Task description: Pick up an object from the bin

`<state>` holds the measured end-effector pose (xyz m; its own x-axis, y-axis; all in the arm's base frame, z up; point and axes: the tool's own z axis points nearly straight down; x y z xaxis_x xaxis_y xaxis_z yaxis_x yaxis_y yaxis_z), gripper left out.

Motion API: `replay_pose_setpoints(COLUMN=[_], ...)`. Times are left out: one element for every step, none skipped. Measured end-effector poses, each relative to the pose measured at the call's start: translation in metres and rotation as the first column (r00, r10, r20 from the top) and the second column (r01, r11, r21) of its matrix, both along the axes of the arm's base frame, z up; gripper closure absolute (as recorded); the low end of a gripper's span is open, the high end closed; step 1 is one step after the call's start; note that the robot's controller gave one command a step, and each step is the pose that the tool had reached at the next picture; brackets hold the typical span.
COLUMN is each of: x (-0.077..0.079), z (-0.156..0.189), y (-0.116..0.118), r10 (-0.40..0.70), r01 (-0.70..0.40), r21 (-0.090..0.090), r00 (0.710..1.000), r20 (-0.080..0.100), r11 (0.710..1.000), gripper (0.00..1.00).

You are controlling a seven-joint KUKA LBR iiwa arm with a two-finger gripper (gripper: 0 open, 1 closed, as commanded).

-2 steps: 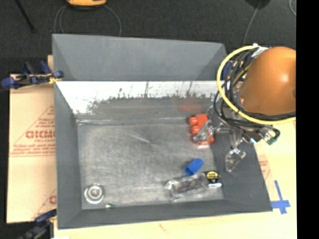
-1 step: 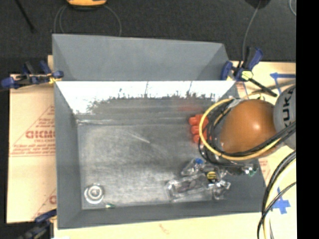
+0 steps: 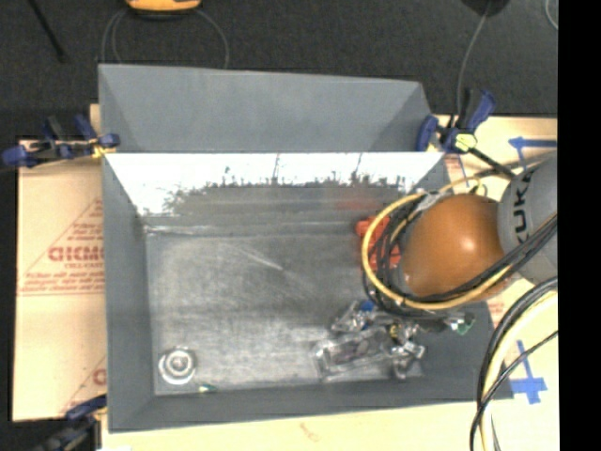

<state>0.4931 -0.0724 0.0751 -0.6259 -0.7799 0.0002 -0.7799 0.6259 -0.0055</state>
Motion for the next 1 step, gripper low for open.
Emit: replay_pose_setpoints(x=[0.0014], z=[0.0011], y=[0.0003], r10=[0.002], r01=[-0.002], r21=[0.001], r00=[1.0], r20=[0.005], r11=[1.0], gripper=[1.0])
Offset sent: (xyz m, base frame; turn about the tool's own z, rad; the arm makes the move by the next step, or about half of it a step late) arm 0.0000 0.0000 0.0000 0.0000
